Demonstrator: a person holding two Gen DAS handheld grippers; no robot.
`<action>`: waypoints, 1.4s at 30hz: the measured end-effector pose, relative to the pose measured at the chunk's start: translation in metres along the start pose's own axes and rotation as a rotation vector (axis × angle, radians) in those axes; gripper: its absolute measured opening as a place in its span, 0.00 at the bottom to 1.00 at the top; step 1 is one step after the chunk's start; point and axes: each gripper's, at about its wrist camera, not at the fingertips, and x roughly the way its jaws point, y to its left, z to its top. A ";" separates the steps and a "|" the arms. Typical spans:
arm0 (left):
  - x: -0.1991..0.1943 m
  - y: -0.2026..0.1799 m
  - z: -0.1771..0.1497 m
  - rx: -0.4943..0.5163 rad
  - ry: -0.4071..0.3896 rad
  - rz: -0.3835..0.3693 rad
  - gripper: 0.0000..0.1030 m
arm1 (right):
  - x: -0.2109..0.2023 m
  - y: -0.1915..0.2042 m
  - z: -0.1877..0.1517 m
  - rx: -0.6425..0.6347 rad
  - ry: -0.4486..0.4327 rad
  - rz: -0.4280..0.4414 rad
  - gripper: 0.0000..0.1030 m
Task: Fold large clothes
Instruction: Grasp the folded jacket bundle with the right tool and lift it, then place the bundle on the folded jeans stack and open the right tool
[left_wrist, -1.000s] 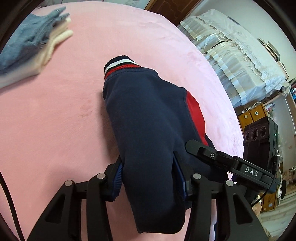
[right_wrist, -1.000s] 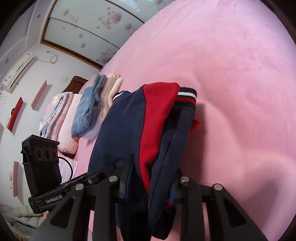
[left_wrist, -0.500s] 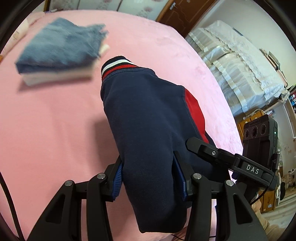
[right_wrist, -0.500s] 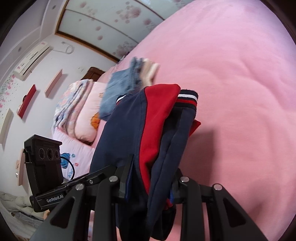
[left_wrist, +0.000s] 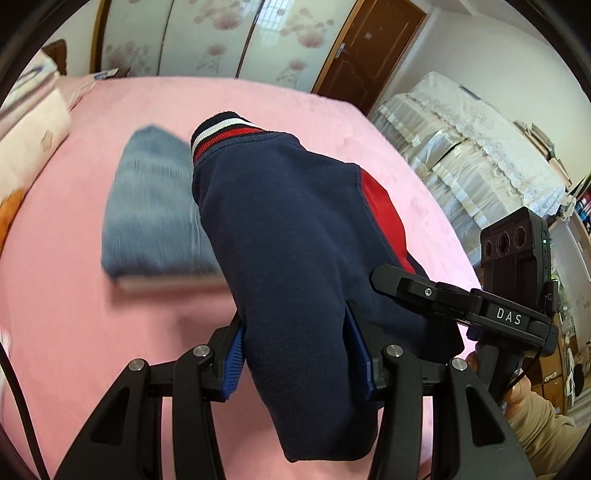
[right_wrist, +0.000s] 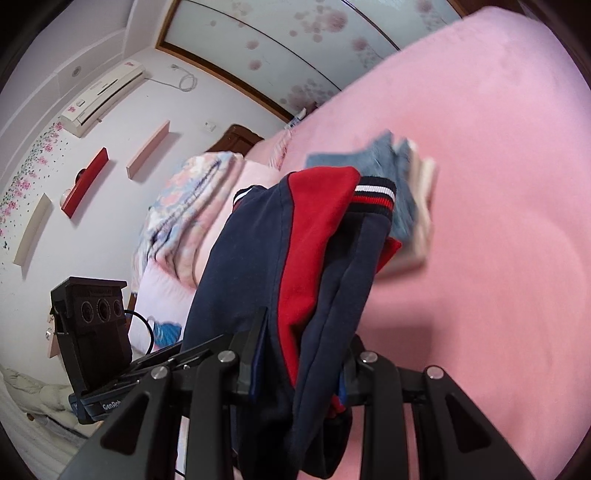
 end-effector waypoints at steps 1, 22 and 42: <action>0.002 0.010 0.013 0.005 -0.009 -0.001 0.46 | 0.011 0.002 0.015 -0.007 -0.011 0.002 0.28; 0.185 0.159 0.100 -0.003 -0.015 0.204 0.71 | 0.228 -0.091 0.113 0.052 0.031 -0.142 0.31; 0.082 0.058 0.064 -0.021 -0.043 0.397 0.79 | 0.116 -0.017 0.082 -0.140 0.088 -0.329 0.44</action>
